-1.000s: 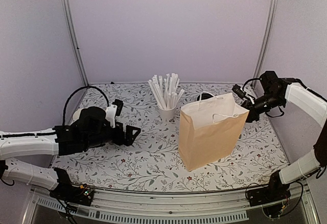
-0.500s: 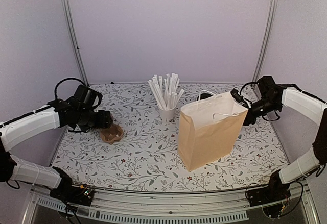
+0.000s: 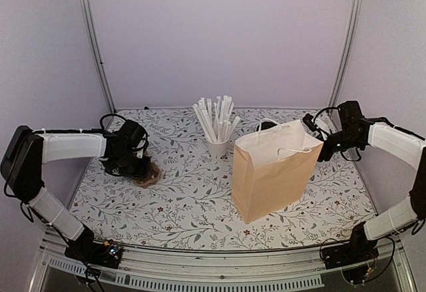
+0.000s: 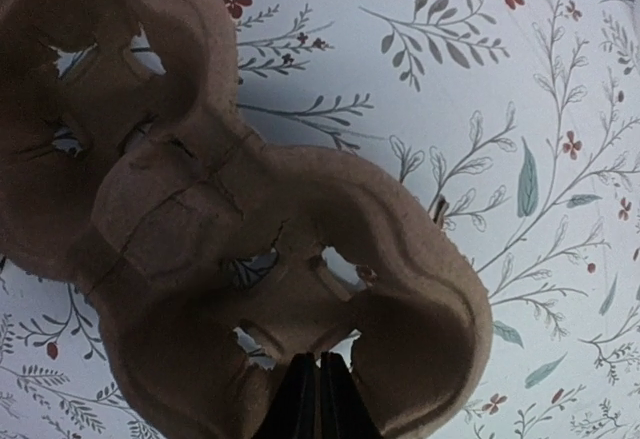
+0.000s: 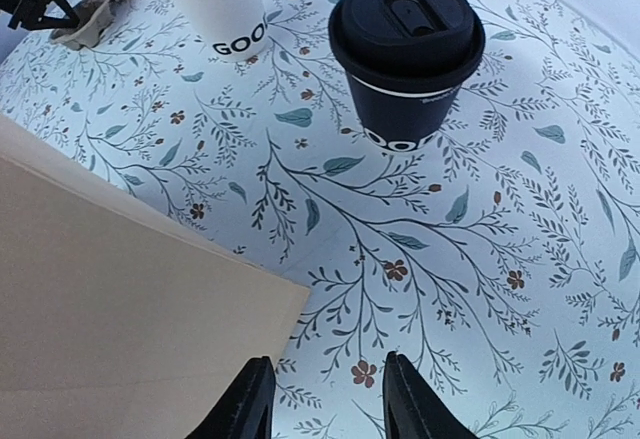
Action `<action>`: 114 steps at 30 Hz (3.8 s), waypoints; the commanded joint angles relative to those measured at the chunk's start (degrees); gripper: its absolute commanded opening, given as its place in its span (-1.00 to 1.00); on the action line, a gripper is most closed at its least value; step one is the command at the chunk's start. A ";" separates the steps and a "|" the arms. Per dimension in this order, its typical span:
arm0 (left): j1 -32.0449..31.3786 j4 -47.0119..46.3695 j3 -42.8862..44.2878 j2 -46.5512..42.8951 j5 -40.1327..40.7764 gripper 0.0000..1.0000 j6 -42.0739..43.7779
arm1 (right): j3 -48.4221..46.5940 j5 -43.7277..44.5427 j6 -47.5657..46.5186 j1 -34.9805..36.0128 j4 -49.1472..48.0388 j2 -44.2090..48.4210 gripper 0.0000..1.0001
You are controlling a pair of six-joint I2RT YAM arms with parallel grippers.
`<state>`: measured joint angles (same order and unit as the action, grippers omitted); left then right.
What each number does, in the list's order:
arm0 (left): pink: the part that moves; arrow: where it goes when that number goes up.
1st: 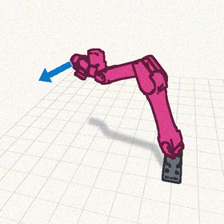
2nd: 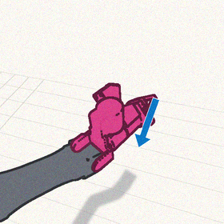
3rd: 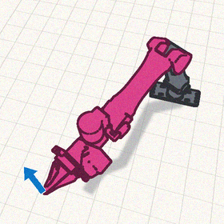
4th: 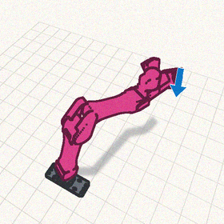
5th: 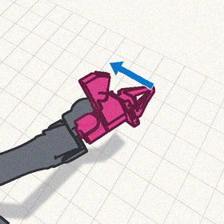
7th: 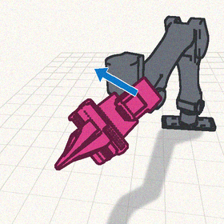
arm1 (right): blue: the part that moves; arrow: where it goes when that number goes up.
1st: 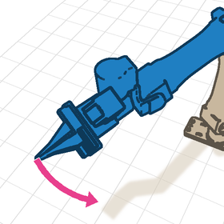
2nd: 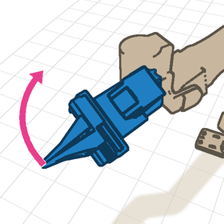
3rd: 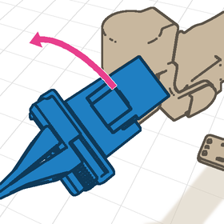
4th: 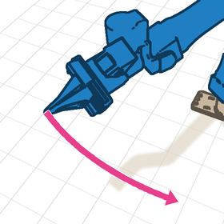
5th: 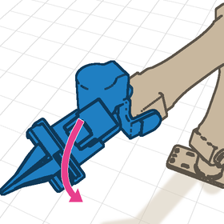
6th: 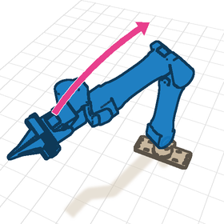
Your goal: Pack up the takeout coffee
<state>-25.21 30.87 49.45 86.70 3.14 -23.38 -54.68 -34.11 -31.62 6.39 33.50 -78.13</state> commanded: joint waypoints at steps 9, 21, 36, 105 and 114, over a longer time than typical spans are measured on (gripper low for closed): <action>-5.75 -5.20 8.56 11.85 -7.05 -0.99 3.76 | 3.47 8.81 2.79 -0.77 -6.85 2.23 -0.18; -27.00 -0.06 7.49 8.78 -9.53 -1.00 -0.33 | 3.81 8.62 2.79 -0.77 -6.87 0.73 -0.16; -18.50 3.65 1.43 -8.47 -0.56 -0.27 -9.68 | 3.47 7.21 2.79 -0.77 -6.01 0.31 -0.14; -16.81 17.02 16.76 12.38 -6.84 -0.07 4.61 | 3.35 6.07 1.83 -0.77 -4.93 -1.77 -0.12; -16.81 16.10 16.04 13.71 -6.79 -0.11 4.91 | 3.35 5.98 1.90 -0.77 -4.84 -1.76 -0.12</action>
<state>-41.41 47.62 66.43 99.04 -3.44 -18.26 -51.31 -27.55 -29.41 5.93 28.27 -79.61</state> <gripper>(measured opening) 0.453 0.442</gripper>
